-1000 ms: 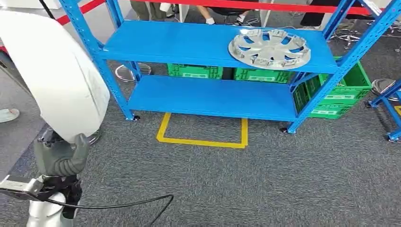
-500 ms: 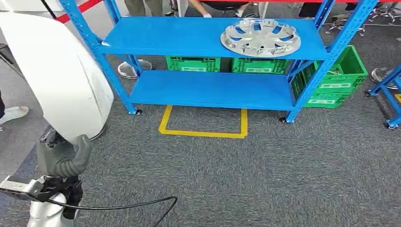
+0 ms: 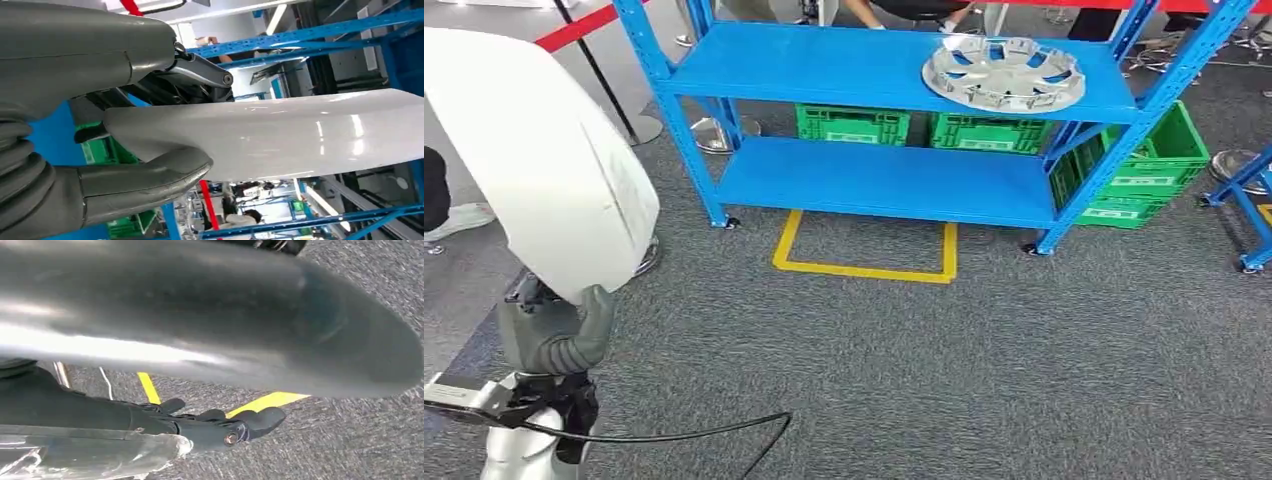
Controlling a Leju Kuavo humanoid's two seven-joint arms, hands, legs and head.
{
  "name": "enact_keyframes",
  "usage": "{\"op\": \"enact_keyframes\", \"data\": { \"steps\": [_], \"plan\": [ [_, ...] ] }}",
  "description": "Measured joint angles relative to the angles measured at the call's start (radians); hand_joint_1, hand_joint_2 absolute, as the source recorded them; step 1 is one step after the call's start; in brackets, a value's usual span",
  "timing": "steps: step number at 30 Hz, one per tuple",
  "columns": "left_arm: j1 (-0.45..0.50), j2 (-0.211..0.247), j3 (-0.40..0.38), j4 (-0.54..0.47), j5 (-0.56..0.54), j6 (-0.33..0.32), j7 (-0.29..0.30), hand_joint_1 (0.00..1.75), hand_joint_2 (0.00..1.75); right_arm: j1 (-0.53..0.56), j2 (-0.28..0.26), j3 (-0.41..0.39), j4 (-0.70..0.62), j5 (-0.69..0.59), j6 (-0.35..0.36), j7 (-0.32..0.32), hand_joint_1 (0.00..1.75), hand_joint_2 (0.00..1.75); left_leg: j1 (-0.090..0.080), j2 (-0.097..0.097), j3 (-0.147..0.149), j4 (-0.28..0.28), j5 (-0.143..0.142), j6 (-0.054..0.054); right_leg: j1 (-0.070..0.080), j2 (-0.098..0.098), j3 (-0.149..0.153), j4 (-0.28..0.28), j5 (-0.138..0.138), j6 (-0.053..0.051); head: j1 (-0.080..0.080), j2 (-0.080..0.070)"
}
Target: Take the parts from the cabinet and place them on the table.
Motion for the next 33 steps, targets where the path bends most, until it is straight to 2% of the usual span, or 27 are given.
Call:
{"op": "enact_keyframes", "data": {
  "steps": [1,2,4,5,6,8,10,11,12,13,15,16,17,18,19,20,21,22,25,26,27,28,29,30,31,32,33],
  "plan": [
    [0.0,0.0,0.0,0.0,0.0,0.0,0.0,1.75,1.75,0.001,0.0,0.0,0.0,0.0,0.0,0.0,0.0,0.0,-0.001,-0.007,-0.005,0.001,0.004,-0.001,0.0,0.0,0.004,0.008,0.001,-0.002,0.0,0.0],
    [0.0,0.0,0.001,0.001,0.0,0.0,0.0,1.75,1.75,0.002,0.0,0.0,0.0,0.0,0.0,0.0,0.0,0.0,-0.002,-0.016,-0.01,0.003,0.008,-0.003,0.0,0.001,0.035,-0.029,0.023,-0.005,0.0,0.0],
    [0.0,-0.001,0.001,0.0,0.0,0.0,0.0,1.75,1.75,0.002,0.0,0.0,0.0,0.0,0.0,0.0,0.0,0.0,-0.002,-0.038,-0.016,0.005,0.013,-0.007,0.0,0.02,0.142,-0.198,0.092,-0.014,0.0,0.0],
    [0.0,-0.002,0.001,0.0,0.001,0.001,0.0,1.75,1.75,0.001,0.0,0.0,0.0,0.002,0.0,0.0,0.0,0.0,0.0,-0.048,-0.018,0.007,0.015,-0.011,-0.001,0.065,0.191,-0.286,0.103,-0.022,0.0,0.0],
    [-0.002,-0.003,0.001,0.001,0.004,0.002,0.0,1.75,1.75,0.001,0.0,0.0,0.0,0.002,-0.001,-0.001,0.0,0.0,-0.004,-0.056,-0.027,0.012,0.018,-0.017,-0.007,0.101,0.209,-0.311,0.089,-0.024,-0.003,0.0],
    [-0.001,-0.006,0.002,0.001,0.011,0.004,0.002,1.75,1.75,-0.001,0.001,0.0,0.0,0.003,-0.002,-0.002,0.0,0.0,0.005,-0.075,-0.039,0.014,0.028,-0.03,0.0,0.081,0.201,-0.304,0.094,-0.023,-0.002,0.0],
    [0.002,-0.007,0.005,0.001,0.019,0.006,0.005,1.75,1.75,-0.001,0.001,0.0,0.0,0.003,-0.003,-0.002,0.0,0.0,0.006,-0.097,-0.046,0.012,0.036,-0.044,-0.003,0.057,0.199,-0.309,0.102,-0.036,-0.002,0.0],
    [0.004,-0.008,0.007,0.001,0.022,0.006,0.006,1.75,1.75,-0.003,0.002,0.0,0.0,0.004,-0.003,-0.002,0.0,0.0,0.004,-0.061,-0.053,0.023,0.021,-0.046,-0.005,0.04,0.199,-0.315,0.108,-0.044,0.0,0.0],
    [0.0,-0.008,0.008,0.002,0.024,0.006,0.009,1.75,1.75,-0.002,0.002,0.0,0.0,0.005,-0.003,-0.002,0.0,0.0,0.002,-0.02,-0.073,0.065,-0.017,-0.052,-0.005,0.029,0.196,-0.318,0.111,-0.05,-0.013,0.0],
    [-0.002,-0.009,0.008,0.002,0.026,0.006,0.01,1.75,1.75,0.0,0.002,0.0,0.0,0.005,-0.003,-0.001,0.0,0.0,0.003,-0.001,-0.106,0.136,-0.059,-0.057,-0.005,0.014,0.192,-0.318,0.112,-0.051,-0.016,0.0],
    [0.0,-0.011,0.008,0.005,0.031,0.006,0.011,1.75,1.75,0.002,0.002,0.0,0.0,0.005,-0.002,-0.001,0.0,0.0,0.005,0.012,-0.173,0.289,-0.127,-0.065,-0.004,-0.017,0.182,-0.317,0.117,-0.053,-0.016,0.0],
    [0.0,-0.011,0.009,0.008,0.032,0.006,0.013,1.75,1.75,0.003,0.002,0.0,0.0,0.005,-0.002,0.0,0.0,0.0,0.005,0.013,-0.184,0.319,-0.131,-0.068,-0.004,-0.031,0.178,-0.317,0.119,-0.052,-0.016,0.0],
    [0.001,-0.011,0.011,0.01,0.033,0.005,0.014,1.75,1.75,0.003,0.002,0.0,0.0,0.005,-0.002,0.0,0.0,0.0,0.006,0.013,-0.168,0.3,-0.11,-0.069,-0.004,-0.045,0.176,-0.317,0.121,-0.049,-0.016,0.0],
    [0.001,-0.011,0.011,0.01,0.033,0.003,0.014,1.75,1.75,0.002,0.002,0.0,0.0,0.005,-0.001,0.0,0.0,0.0,0.007,0.018,-0.132,0.24,-0.073,-0.069,-0.004,-0.059,0.174,-0.316,0.123,-0.047,-0.016,0.0],
    [0.0,-0.011,0.011,0.01,0.033,0.003,0.014,1.75,1.75,0.001,0.002,0.0,0.0,0.005,0.0,0.0,0.0,0.0,0.007,0.032,-0.081,0.157,-0.034,-0.069,-0.005,-0.071,0.174,-0.315,0.124,-0.045,-0.016,0.0],
    [0.0,-0.012,0.011,0.01,0.033,0.003,0.014,1.75,1.75,-0.001,0.002,0.0,0.0,0.005,0.0,0.0,0.0,0.0,0.006,0.067,-0.024,0.067,-0.002,-0.069,-0.005,-0.081,0.175,-0.313,0.125,-0.041,-0.016,0.0],
    [-0.004,-0.012,0.011,0.01,0.033,0.002,0.014,1.75,1.75,0.0,0.002,0.0,0.0,0.005,0.0,0.0,0.0,0.0,0.002,0.115,0.003,0.014,-0.006,-0.071,0.004,-0.089,0.173,-0.308,0.123,-0.035,-0.019,0.0],
    [-0.006,-0.014,0.011,0.01,0.033,0.002,0.014,1.75,1.75,-0.001,0.002,0.0,0.0,0.006,0.0,-0.001,0.0,0.0,0.0,0.099,-0.002,0.011,-0.003,-0.047,0.007,-0.098,0.168,-0.303,0.123,-0.03,-0.018,0.0],
    [0.004,-0.014,0.017,0.01,0.037,0.003,0.014,1.75,1.75,-0.004,0.002,0.0,0.0,0.011,0.0,-0.002,0.0,0.0,-0.006,0.065,-0.019,0.014,0.005,-0.02,0.004,-0.134,0.173,-0.307,0.129,-0.015,-0.015,0.0],
    [0.005,-0.014,0.019,0.01,0.04,0.003,0.013,1.75,1.75,-0.004,0.002,0.0,0.0,0.012,0.0,-0.001,0.0,0.0,0.0,0.056,-0.02,0.011,0.011,-0.01,-0.002,-0.11,0.163,-0.298,0.117,-0.005,-0.014,0.0],
    [0.004,-0.014,0.021,0.01,0.041,0.003,0.013,1.75,1.75,-0.003,0.002,0.0,0.0,0.013,0.0,-0.002,0.0,0.0,0.001,0.047,-0.023,0.011,0.015,-0.005,-0.003,-0.058,0.153,-0.263,0.084,-0.002,-0.01,0.0],
    [0.004,-0.016,0.022,0.01,0.042,0.003,0.013,1.75,1.75,-0.002,0.002,0.0,0.0,0.013,0.0,-0.002,0.0,0.0,0.001,0.037,-0.027,0.011,0.018,0.0,-0.003,-0.025,0.128,-0.196,0.04,-0.001,-0.008,0.0],
    [0.004,-0.017,0.023,0.01,0.042,0.003,0.012,1.75,1.75,0.0,0.002,0.0,0.0,0.013,0.0,-0.002,0.0,0.0,0.0,0.024,-0.031,0.011,0.021,0.004,-0.003,-0.008,0.091,-0.104,-0.006,-0.002,-0.006,0.0],
    [0.005,-0.017,0.024,0.01,0.042,0.003,0.012,1.75,1.75,0.003,0.003,0.0,0.0,0.013,0.0,-0.001,0.0,0.0,-0.002,0.012,-0.035,0.012,0.024,0.006,-0.003,-0.001,0.058,-0.024,-0.038,-0.002,-0.006,0.0],
    [0.006,-0.017,0.025,0.01,0.042,0.003,0.012,1.75,1.75,0.005,0.003,0.0,0.0,0.013,0.0,-0.001,0.0,0.0,-0.003,-0.002,-0.038,0.012,0.027,0.006,-0.003,0.001,0.041,0.019,-0.048,-0.004,-0.006,0.0],
    [0.007,-0.016,0.026,0.01,0.043,0.003,0.012,1.75,1.75,0.006,0.003,0.0,0.0,0.014,0.0,-0.001,0.0,0.0,-0.004,-0.019,-0.04,0.012,0.03,0.004,-0.002,0.001,0.05,0.007,-0.032,-0.006,-0.006,0.0],
    [0.008,-0.016,0.027,0.01,0.046,0.003,0.012,1.75,1.75,0.006,0.003,0.0,0.0,0.016,0.0,-0.001,0.0,0.0,-0.004,-0.034,-0.04,0.012,0.032,0.001,-0.002,0.003,0.078,-0.045,0.001,-0.01,-0.006,0.0]
  ]
}}
